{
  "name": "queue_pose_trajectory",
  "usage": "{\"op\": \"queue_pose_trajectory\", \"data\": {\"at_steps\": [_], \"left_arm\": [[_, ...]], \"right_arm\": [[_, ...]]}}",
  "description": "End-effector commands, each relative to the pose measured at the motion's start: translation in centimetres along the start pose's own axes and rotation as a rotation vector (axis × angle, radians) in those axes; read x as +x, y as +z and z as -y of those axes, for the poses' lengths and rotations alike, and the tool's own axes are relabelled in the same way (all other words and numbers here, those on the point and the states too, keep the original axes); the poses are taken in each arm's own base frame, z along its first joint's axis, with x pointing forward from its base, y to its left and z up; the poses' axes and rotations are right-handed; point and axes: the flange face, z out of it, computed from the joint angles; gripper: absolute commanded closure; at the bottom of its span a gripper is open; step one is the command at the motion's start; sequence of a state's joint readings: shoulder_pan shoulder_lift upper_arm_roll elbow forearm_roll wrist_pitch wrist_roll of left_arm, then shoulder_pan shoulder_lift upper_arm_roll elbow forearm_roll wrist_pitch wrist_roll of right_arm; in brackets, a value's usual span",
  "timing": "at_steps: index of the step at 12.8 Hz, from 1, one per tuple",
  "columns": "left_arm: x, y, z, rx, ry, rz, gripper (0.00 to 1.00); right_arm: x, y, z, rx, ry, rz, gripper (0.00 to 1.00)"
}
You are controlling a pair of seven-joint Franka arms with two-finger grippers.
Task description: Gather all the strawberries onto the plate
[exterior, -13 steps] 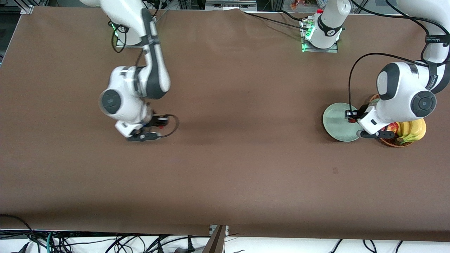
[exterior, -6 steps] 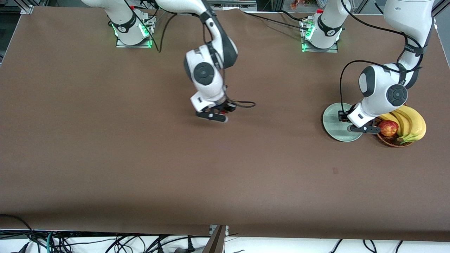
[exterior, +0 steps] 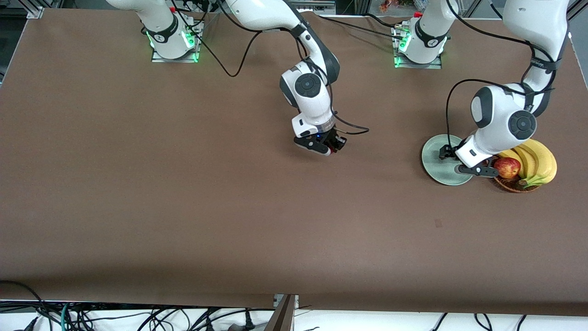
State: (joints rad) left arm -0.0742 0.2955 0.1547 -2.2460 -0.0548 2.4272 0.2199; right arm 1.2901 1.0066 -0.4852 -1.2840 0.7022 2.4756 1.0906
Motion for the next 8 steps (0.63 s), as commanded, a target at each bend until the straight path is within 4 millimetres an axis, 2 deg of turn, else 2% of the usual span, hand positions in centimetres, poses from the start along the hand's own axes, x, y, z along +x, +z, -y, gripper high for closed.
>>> {"op": "queue_pose_trajectory", "data": {"at_steps": [1, 3, 5, 6, 7, 8], "left_arm": [[0.4, -7.6, -0.3, -0.051, 0.01, 0.0, 0.0], [0.7, -10.3, -1.3, -0.065, -0.002, 0.032, 0.0], [0.7, -11.1, -2.5, -0.066, -0.02, 0.024, 0.0], [0.7, -11.2, -3.4, -0.066, -0.03, 0.024, 0.0], [0.7, -11.4, -3.8, -0.065, -0.043, 0.021, 0.0], [0.7, -11.6, -4.7, -0.065, -0.042, 0.02, 0.0]], "right_arm": [[-1.0, 1.2, 1.1, 0.081, 0.066, 0.0, 1.0], [-2.0, 1.9, 1.3, 0.101, 0.088, -0.006, 0.99], [-3.1, 2.8, 1.3, 0.136, 0.124, -0.011, 0.77], [-3.3, 2.6, 1.4, 0.144, 0.124, -0.011, 0.32], [-2.9, 1.9, 1.7, 0.148, 0.126, -0.007, 0.07], [-2.3, 0.8, 2.1, 0.132, 0.127, 0.003, 0.0]]}}
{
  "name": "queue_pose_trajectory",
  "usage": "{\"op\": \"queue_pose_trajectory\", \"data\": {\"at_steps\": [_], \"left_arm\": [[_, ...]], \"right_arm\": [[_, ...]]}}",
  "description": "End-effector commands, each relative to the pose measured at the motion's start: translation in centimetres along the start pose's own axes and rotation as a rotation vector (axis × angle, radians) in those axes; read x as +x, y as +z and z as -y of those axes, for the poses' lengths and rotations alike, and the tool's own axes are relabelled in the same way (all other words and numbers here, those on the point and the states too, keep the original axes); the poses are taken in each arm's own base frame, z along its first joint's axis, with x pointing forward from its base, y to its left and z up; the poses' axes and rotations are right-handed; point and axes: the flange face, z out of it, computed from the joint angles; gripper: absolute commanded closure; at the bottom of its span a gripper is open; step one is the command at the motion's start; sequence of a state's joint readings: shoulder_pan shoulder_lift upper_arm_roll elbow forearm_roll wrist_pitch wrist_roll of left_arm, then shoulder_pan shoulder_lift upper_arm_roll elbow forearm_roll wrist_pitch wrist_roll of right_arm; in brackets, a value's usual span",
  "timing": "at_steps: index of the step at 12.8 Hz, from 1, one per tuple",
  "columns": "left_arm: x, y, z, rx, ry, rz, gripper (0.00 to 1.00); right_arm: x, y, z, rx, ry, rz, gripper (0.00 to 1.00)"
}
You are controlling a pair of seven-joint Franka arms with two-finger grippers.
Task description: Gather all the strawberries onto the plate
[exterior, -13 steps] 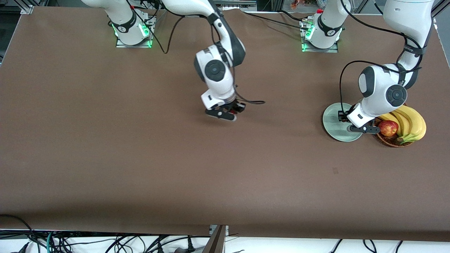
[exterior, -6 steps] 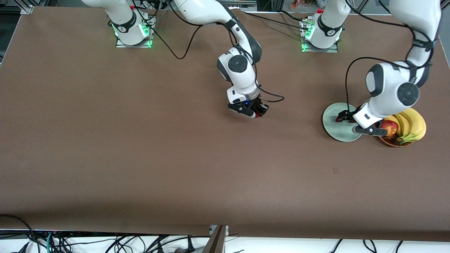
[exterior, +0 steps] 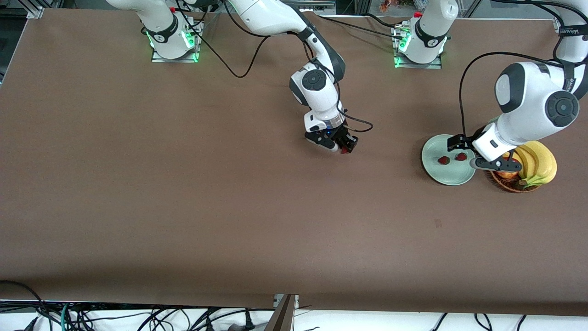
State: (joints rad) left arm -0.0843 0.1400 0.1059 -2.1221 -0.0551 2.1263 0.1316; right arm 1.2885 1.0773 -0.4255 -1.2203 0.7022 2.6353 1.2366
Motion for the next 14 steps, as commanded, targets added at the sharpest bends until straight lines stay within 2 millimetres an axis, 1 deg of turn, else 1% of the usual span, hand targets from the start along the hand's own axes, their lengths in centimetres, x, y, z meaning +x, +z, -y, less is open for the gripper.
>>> {"op": "queue_pose_trajectory", "data": {"at_steps": [1, 2, 3, 4, 5, 6, 7, 8, 9, 10, 11, 12, 13, 14], "left_arm": [[-0.2, -0.4, -1.9, -0.029, -0.03, 0.003, 0.0], [-0.3, -0.2, -3.0, -0.029, -0.033, 0.007, 0.0], [-0.2, -0.1, -4.0, -0.027, -0.045, 0.009, 0.0], [-0.2, 0.0, -4.8, -0.026, -0.051, 0.01, 0.0], [-0.2, 0.0, -5.4, -0.026, -0.055, 0.009, 0.0], [-0.2, 0.1, -6.1, -0.025, -0.062, 0.012, 0.0], [-0.1, 0.2, -7.2, -0.025, -0.069, 0.012, 0.0], [-0.1, 0.4, -8.2, -0.024, -0.086, 0.012, 0.0], [-0.2, 0.6, -10.1, -0.023, -0.101, 0.015, 0.0], [-0.1, 1.1, -13.4, -0.02, -0.141, 0.005, 0.0], [-0.4, 1.8, -16.5, -0.022, -0.162, 0.003, 0.0], [-0.5, 2.7, -19.8, -0.032, -0.196, -0.011, 0.0], [-0.9, 4.4, -23.5, -0.052, -0.229, -0.016, 0.0], [-1.4, 6.1, -26.8, -0.059, -0.246, -0.028, 0.0]], "right_arm": [[1.6, -2.6, 2.1, -0.037, 0.01, 0.024, 0.0], [3.8, -4.7, 2.9, -0.083, 0.02, 0.022, 0.0], [5.2, -6.7, 3.5, -0.129, -0.011, 0.036, 0.0], [6.7, -8.3, 3.7, -0.178, -0.061, 0.065, 0.0], [8.9, -10.5, 4.0, -0.216, -0.107, 0.094, 0.0], [11.7, -13.4, 4.3, -0.237, -0.144, 0.113, 0.0], [14.3, -15.9, 4.1, -0.277, -0.163, 0.122, 0.0], [17.3, -18.4, 3.5, -0.325, -0.162, 0.113, 0.0], [20.1, -20.1, 2.0, -0.397, -0.174, 0.117, 0.0], [23.4, -23.2, 1.0, -0.426, -0.294, 0.151, 0.0], [25.6, -25.4, -0.2, -0.444, -0.325, 0.177, 0.0], [27.3, -27.2, -1.1, -0.454, -0.358, 0.199, 0.0], [28.8, -29.1, -1.8, -0.457, -0.37, 0.207, 0.0], [29.7, -30.4, -2.1, -0.451, -0.378, 0.209, 0.0]]}}
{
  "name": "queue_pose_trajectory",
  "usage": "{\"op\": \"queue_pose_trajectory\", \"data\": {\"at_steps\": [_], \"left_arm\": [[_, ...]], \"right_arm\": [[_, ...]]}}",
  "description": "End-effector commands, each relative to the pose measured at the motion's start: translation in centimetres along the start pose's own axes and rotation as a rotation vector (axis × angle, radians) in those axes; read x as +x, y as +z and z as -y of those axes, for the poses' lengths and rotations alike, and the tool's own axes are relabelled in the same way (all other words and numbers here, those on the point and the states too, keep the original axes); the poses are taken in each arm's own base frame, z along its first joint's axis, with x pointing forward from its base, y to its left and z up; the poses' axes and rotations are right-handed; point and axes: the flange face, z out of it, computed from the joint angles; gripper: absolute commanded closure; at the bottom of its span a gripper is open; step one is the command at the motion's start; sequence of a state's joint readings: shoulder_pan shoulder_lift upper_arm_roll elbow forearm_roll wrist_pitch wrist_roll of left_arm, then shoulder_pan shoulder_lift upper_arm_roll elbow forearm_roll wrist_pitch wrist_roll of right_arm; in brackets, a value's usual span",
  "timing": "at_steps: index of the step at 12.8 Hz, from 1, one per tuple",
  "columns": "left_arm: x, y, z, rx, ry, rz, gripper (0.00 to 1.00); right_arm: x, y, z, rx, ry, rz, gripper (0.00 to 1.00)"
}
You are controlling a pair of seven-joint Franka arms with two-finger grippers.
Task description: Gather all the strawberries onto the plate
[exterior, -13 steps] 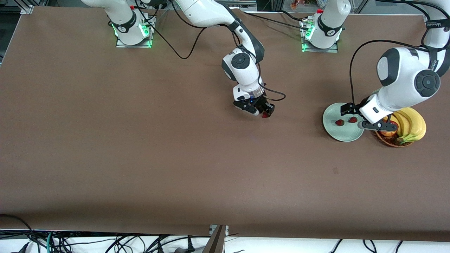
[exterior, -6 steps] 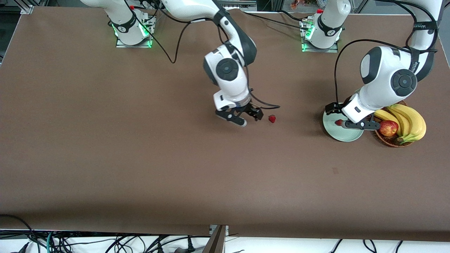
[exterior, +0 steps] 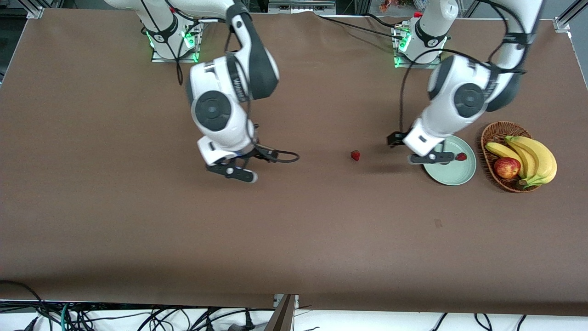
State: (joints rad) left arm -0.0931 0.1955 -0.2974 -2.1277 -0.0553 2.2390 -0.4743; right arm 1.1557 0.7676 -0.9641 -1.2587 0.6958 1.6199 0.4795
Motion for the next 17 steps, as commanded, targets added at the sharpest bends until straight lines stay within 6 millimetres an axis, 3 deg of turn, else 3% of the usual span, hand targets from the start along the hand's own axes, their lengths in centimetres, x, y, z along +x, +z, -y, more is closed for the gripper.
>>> {"op": "queue_pose_trajectory", "data": {"at_steps": [1, 3, 5, 7, 11, 12, 14, 17], "left_arm": [[-1.9, 4.8, -6.1, -0.015, -0.07, -0.022, 0.0], [-3.0, 9.3, -8.4, 0.019, -0.099, -0.056, 0.0], [-3.2, 12.5, -8.4, 0.046, -0.103, -0.065, 0.0], [-2.6, 13.2, -7.9, 0.038, -0.116, -0.065, 0.0], [-1.7, 14.4, -7.3, 0.038, -0.143, -0.048, 0.0], [-1.5, 14.5, -7.4, 0.036, -0.155, -0.05, 0.11], [-1.5, 14.5, -7.4, 0.035, -0.168, -0.05, 0.43], [-1.5, 14.2, -7.4, 0.036, -0.186, -0.051, 0.67]], "right_arm": [[0.4, -2.5, -3.7, 0.017, -0.061, 0.033, 0.0], [1.7, -3.5, -7.2, 0.024, -0.107, 0.04, 0.0], [2.8, -5.4, -10.8, 0.052, -0.088, 0.071, 0.0], [3.5, -7.3, -14.1, 0.041, -0.098, 0.101, 0.0], [2.9, -12.3, -19.6, 0.03, -0.161, 0.109, 0.0], [2.3, -13.1, -21.2, 0.022, -0.175, 0.106, 0.0], [0.5, -14.6, -23.8, -0.005, -0.205, 0.087, 0.0], [-2.8, -16.1, -27.3, -0.014, -0.206, 0.059, 0.0]]}}
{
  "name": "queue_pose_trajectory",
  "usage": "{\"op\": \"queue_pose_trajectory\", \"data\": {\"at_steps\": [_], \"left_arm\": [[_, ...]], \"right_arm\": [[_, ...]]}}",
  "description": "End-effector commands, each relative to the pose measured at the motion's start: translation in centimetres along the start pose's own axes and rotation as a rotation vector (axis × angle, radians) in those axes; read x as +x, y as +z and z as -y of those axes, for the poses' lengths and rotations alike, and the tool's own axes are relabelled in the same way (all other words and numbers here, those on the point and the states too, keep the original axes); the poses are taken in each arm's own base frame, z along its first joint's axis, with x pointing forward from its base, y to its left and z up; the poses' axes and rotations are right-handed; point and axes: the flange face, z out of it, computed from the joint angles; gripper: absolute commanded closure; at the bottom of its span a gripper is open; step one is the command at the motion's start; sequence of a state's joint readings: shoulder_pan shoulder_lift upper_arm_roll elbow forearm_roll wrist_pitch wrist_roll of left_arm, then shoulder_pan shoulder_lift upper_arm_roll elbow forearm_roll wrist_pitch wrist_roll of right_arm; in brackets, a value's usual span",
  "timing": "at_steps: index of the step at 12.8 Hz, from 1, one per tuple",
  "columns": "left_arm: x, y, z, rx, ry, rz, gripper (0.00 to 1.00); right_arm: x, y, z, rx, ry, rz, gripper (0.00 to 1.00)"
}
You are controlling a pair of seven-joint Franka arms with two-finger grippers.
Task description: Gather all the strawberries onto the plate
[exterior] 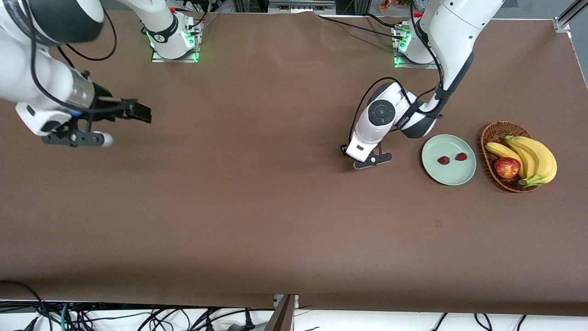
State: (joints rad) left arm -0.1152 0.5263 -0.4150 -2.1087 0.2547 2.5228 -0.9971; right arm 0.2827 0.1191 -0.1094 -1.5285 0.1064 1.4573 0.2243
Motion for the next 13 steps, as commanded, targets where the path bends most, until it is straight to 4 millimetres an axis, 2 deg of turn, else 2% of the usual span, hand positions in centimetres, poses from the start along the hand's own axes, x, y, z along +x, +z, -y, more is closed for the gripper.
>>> {"op": "queue_pose_trajectory", "data": {"at_steps": [1, 2, 4, 5, 7, 9, 10, 11, 13], "left_arm": [[0.9, -1.1, -0.8, -0.006, -0.015, -0.024, 0.68], [1.9, -2.5, -1.1, 0.016, -0.02, -0.018, 0.7], [5.4, -7.1, -1.5, 0.042, -0.038, 0.037, 0.72], [7.1, -9.4, -0.2, 0.01, -0.019, 0.072, 0.72], [9.7, -13.2, 5.0, -0.006, 0.041, 0.123, 0.72], [12.5, -15.4, 11.6, -0.011, 0.12, 0.165, 0.72], [13.7, -15.4, 15.1, -0.009, 0.167, 0.176, 0.72], [14.5, -14.6, 18.5, -0.004, 0.213, 0.187, 0.72], [15.5, -12.2, 23.7, -0.006, 0.294, 0.179, 0.72]], "right_arm": [[-4.3, -0.2, -1.6, -0.021, -0.018, -0.029, 0.0], [-4.5, -0.2, -1.8, -0.03, -0.021, -0.031, 0.0], [-4.5, -0.4, -2.0, -0.032, -0.034, -0.036, 0.0], [-4.5, -0.6, -2.0, -0.033, -0.038, -0.039, 0.0], [-4.6, -0.7, -2.1, -0.032, -0.038, -0.042, 0.0], [-4.4, -0.9, -2.0, -0.029, -0.04, -0.056, 0.0], [-4.3, -0.8, -1.9, -0.03, -0.041, -0.056, 0.0], [-4.3, -0.9, -1.9, -0.029, -0.041, -0.057, 0.0], [-4.3, -1.0, -2.0, -0.028, -0.04, -0.062, 0.0]]}}
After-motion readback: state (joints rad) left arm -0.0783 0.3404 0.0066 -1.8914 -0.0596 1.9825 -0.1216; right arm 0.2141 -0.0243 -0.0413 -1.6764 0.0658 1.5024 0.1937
